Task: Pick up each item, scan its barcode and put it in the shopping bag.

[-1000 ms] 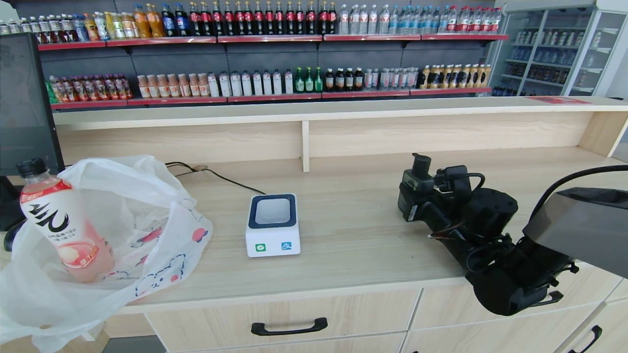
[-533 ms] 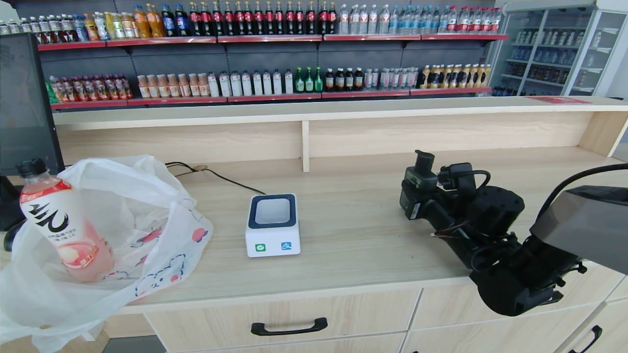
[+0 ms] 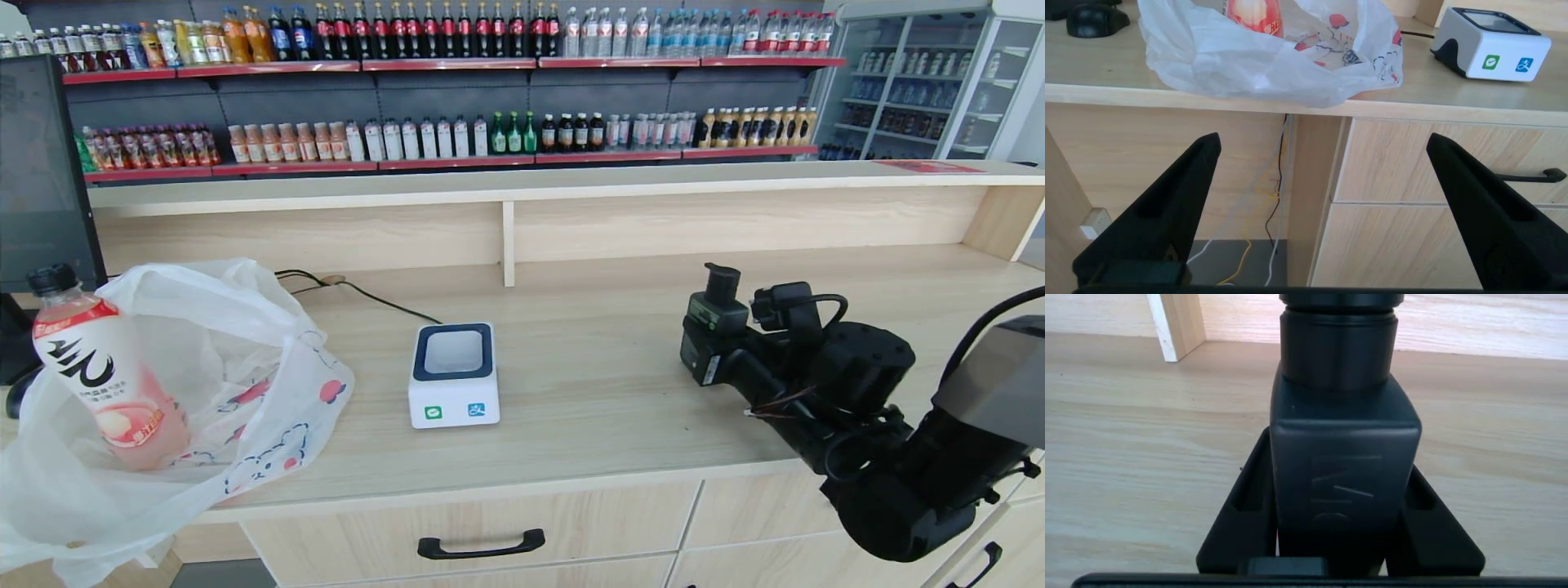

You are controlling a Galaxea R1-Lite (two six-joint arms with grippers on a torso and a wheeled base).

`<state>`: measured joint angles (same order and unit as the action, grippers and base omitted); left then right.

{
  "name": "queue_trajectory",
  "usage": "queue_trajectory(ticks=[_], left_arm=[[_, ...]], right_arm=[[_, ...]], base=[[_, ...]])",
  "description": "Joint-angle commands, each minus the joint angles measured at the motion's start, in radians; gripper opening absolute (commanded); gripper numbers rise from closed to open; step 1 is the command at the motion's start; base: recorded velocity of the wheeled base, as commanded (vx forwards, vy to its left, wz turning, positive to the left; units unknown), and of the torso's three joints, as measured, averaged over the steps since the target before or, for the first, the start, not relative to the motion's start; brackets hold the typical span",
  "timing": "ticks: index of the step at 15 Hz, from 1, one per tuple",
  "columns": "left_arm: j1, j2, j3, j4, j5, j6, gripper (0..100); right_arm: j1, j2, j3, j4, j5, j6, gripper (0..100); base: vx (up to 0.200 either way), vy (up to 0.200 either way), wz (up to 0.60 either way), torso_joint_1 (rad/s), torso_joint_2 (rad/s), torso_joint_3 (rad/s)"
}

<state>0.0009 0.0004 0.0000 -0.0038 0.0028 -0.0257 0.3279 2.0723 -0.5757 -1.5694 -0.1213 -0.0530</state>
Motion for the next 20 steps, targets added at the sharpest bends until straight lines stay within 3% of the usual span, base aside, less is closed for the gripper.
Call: queue_trajectory(ticks=[1, 20], left_arm=[[-0.001, 0.000, 0.000, -0.001, 0.000, 0.000, 100], [-0.001, 0.001, 0.000, -0.001, 0.000, 0.000, 100]], right_arm=[[0.016, -0.054, 0.056, -0.001, 0.000, -0.001, 0], [0.020, -0.060, 0.114, -0.001, 0.002, -0.004, 0]], base=[[0.000, 0.000, 0.00, 0.000, 0.00, 0.000], [0.000, 0.000, 0.00, 0.000, 0.00, 0.000]])
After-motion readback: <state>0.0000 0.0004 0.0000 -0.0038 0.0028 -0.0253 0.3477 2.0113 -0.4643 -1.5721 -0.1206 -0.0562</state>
